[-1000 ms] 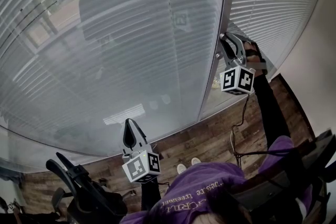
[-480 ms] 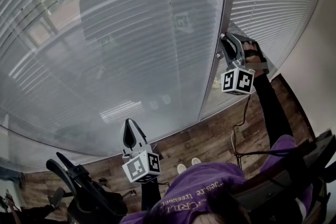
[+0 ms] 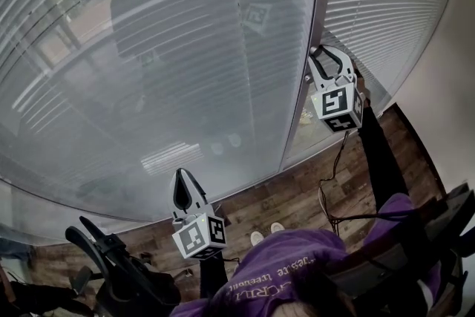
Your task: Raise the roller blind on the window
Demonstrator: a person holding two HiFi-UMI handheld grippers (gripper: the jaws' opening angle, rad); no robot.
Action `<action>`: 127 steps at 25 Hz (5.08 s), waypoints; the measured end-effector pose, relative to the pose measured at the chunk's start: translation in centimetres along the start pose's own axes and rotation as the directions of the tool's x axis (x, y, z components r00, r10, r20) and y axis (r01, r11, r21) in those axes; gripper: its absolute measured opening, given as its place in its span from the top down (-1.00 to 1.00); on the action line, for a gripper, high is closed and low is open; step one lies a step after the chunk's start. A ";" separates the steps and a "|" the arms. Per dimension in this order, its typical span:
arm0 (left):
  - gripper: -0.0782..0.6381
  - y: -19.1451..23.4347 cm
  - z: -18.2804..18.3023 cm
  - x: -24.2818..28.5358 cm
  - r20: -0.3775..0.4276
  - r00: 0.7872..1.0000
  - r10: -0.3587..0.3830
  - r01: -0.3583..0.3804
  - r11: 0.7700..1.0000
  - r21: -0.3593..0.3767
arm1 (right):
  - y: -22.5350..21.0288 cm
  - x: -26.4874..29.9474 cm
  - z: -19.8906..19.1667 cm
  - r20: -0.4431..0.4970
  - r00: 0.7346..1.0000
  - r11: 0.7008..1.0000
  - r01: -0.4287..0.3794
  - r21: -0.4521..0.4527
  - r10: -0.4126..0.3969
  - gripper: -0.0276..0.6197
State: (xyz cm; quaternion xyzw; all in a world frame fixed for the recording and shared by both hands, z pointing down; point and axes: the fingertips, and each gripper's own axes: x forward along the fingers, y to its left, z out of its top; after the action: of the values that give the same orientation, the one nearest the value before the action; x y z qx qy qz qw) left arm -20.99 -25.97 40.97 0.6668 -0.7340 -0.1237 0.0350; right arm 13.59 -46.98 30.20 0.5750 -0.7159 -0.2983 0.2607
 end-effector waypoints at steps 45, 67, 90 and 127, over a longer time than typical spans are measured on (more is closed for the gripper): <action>0.78 -0.5 0.0 0.5 0.002 1.000 -0.004 0.004 1.000 0.006 | 0.8 0.3 0.2 -0.011 0.997 0.879 0.065 -0.473 -0.079 0.54; 0.78 -0.3 0.0 0.3 0.001 1.000 -0.002 0.002 1.000 0.001 | 1.2 0.2 0.1 0.019 0.994 0.761 0.098 -0.641 -0.111 0.54; 0.78 -0.3 -0.3 0.1 -0.005 1.000 -0.005 0.005 1.000 0.004 | 1.3 0.0 -0.2 0.071 0.989 0.807 0.146 -0.573 -0.128 0.54; 0.78 -4.3 0.2 -2.8 -0.058 0.993 -0.107 0.108 0.994 0.006 | 13.4 -14.7 7.3 0.309 0.944 0.449 -0.327 0.832 0.116 0.92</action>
State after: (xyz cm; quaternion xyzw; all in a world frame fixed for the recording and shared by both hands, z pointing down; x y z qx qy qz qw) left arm -16.56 -23.47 40.07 0.7089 -0.6963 -0.1026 0.0465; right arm 2.36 -29.48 34.47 0.4935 -0.8588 0.0862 -0.1074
